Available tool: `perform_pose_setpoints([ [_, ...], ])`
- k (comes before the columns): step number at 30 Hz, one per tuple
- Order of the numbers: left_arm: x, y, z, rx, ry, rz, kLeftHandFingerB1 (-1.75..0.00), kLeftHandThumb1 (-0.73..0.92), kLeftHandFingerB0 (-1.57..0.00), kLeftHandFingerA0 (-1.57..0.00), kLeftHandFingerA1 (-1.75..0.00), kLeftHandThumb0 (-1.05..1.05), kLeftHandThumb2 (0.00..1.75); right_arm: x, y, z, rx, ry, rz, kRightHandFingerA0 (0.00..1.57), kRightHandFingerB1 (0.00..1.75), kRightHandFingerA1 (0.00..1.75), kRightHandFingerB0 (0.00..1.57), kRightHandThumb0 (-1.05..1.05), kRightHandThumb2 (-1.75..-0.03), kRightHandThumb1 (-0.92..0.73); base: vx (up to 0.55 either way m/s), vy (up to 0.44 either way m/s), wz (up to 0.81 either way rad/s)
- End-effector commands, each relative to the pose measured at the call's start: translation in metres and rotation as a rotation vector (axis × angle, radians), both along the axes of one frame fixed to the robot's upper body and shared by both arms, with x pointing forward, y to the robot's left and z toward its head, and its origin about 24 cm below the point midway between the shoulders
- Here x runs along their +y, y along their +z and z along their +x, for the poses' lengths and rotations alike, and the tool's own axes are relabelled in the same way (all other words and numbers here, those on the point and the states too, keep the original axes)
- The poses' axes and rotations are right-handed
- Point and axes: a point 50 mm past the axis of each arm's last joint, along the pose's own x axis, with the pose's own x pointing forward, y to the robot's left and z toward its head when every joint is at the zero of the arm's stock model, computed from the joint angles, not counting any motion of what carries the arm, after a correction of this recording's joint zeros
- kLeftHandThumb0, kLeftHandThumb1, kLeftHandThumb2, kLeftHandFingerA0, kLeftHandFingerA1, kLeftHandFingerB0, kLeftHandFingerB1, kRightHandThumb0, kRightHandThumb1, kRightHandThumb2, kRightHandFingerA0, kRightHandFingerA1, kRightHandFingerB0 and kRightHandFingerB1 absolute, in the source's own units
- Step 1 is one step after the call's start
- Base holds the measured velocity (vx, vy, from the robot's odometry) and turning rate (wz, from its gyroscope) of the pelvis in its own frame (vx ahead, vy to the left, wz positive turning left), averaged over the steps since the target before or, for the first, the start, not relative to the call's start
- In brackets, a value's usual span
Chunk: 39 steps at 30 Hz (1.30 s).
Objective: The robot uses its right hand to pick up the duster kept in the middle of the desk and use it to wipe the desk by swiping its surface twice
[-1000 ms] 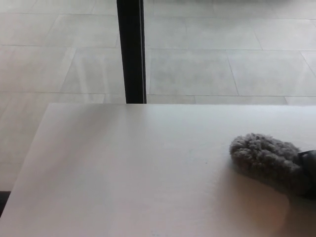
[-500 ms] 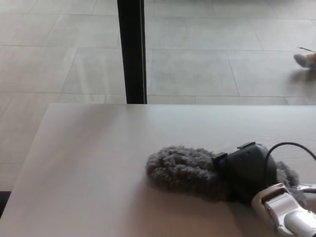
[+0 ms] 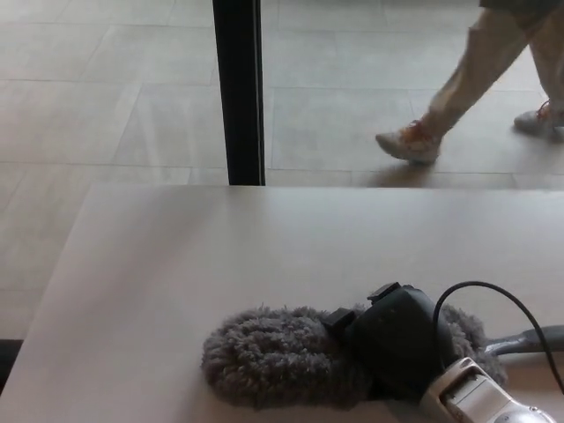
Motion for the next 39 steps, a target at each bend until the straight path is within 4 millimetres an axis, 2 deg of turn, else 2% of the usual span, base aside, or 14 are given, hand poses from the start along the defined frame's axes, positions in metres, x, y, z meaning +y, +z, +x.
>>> perform_pose_setpoints([
  [1, 0.007, 0.006, 0.001, -0.013, 0.007, 0.026, -0.98, 0.82, -0.41, -0.58, -1.10, -1.00, 1.23, -0.018, -0.033, -0.022, 0.168, 0.051, -0.100, 1.03, 0.80, 1.66, 0.92, -0.30, -0.61, -0.47, 0.00, 0.000, 0.00],
  [8, 0.004, 0.004, 0.002, -0.013, 0.007, 0.020, -0.98, 0.82, -0.41, -0.58, -1.10, -1.00, 1.23, -0.029, -0.033, -0.024, 0.192, 0.073, -0.129, 0.98, 0.80, 1.69, 0.91, -0.27, -0.62, -0.52, 0.00, 0.000, 0.00],
  [9, 0.004, 0.003, 0.001, -0.011, 0.013, 0.017, -0.98, 0.81, -0.40, -0.59, -1.11, -1.00, 1.23, -0.029, -0.034, -0.026, 0.192, 0.079, -0.136, 1.26, 0.82, 1.36, 0.85, -0.31, -0.85, -0.35, 0.00, 0.000, 0.00],
  [10, 0.004, 0.003, 0.001, -0.012, 0.018, 0.015, -0.41, 0.92, -0.24, -0.32, -0.58, -0.85, 0.80, -0.028, -0.036, -0.030, 0.185, 0.111, -0.144, 1.02, 0.70, 1.62, 0.92, -0.34, -0.57, -0.53, 0.00, 0.000, 0.00],
  [19, 0.005, 0.003, -0.003, -0.008, 0.032, 0.012, -0.41, 0.92, -0.21, -0.28, -0.57, -0.87, 0.82, -0.014, -0.035, -0.056, 0.112, 0.311, -0.037, 1.24, 0.89, 1.35, 0.86, -0.35, -0.90, -0.42, 0.00, 0.000, 0.00],
  [21, 0.005, 0.003, -0.002, -0.009, 0.025, 0.018, -0.41, 0.92, -0.20, -0.27, -0.55, -0.86, 0.81, -0.011, -0.030, -0.049, 0.079, 0.306, -0.016, 1.00, 0.87, 1.69, 0.92, -0.31, -0.63, -0.54, 0.00, 0.000, 0.00],
  [24, 0.004, 0.002, -0.002, -0.015, 0.025, 0.010, -0.41, 0.92, -0.20, -0.28, -0.56, -0.85, 0.80, -0.015, -0.015, -0.028, 0.029, 0.265, -0.009, 1.03, 0.75, 1.67, 0.94, -0.31, -0.62, -0.52, 0.00, 0.000, 0.00],
  [25, 0.004, 0.002, -0.003, -0.010, 0.026, 0.013, -0.41, 0.92, -0.20, -0.29, -0.56, -0.85, 0.81, -0.016, -0.013, -0.021, 0.037, 0.236, -0.019, 1.28, 0.84, 1.38, 0.88, -0.33, -0.87, -0.38, 0.00, 0.000, 0.00],
  [26, 0.004, 0.002, -0.004, -0.010, 0.022, 0.014, -0.41, 0.92, -0.20, -0.29, -0.56, -0.85, 0.81, -0.018, -0.008, -0.013, 0.020, 0.211, -0.014, 1.01, 0.77, 1.69, 0.93, -0.30, -0.63, -0.51, 0.00, 0.000, 0.00],
  [28, 0.005, 0.002, -0.005, -0.005, 0.022, 0.019, -0.41, 0.92, -0.21, -0.29, -0.56, -0.85, 0.81, -0.023, -0.002, 0.000, 0.006, 0.155, -0.013, 1.03, 0.76, 1.72, 0.93, -0.28, -0.62, -0.52, 0.00, 0.000, 0.00],
  [29, 0.005, 0.002, -0.005, -0.007, 0.024, 0.019, -0.41, 0.92, -0.21, -0.29, -0.57, -0.85, 0.81, -0.025, 0.001, 0.006, 0.002, 0.132, -0.021, 1.31, 0.82, 1.40, 0.88, -0.31, -0.84, -0.36, 0.00, 0.000, 0.00],
  [33, 0.005, 0.002, -0.006, -0.010, 0.034, 0.007, -0.41, 0.92, -0.19, -0.28, -0.56, -0.85, 0.80, -0.038, 0.014, 0.033, -0.044, 0.002, -0.038, 1.29, 0.80, 1.40, 0.86, -0.30, -0.81, -0.33, 0.00, 0.000, 0.00],
  [34, 0.005, 0.002, -0.006, -0.011, 0.030, 0.010, -0.41, 0.92, -0.19, -0.28, -0.56, -0.86, 0.81, -0.045, 0.018, 0.041, -0.036, -0.051, -0.046, 0.94, 0.82, 1.75, 0.89, -0.25, -0.55, -0.50, 0.00, 0.000, 0.00],
  [39, 0.005, 0.002, -0.005, -0.007, 0.025, 0.012, -0.40, 0.92, -0.18, -0.30, -0.57, -0.85, 0.80, -0.058, 0.026, 0.057, -0.053, -0.171, -0.109, 0.88, 0.84, 1.74, 0.88, -0.29, -0.55, -0.51, 0.00, 0.000, 0.00],
])
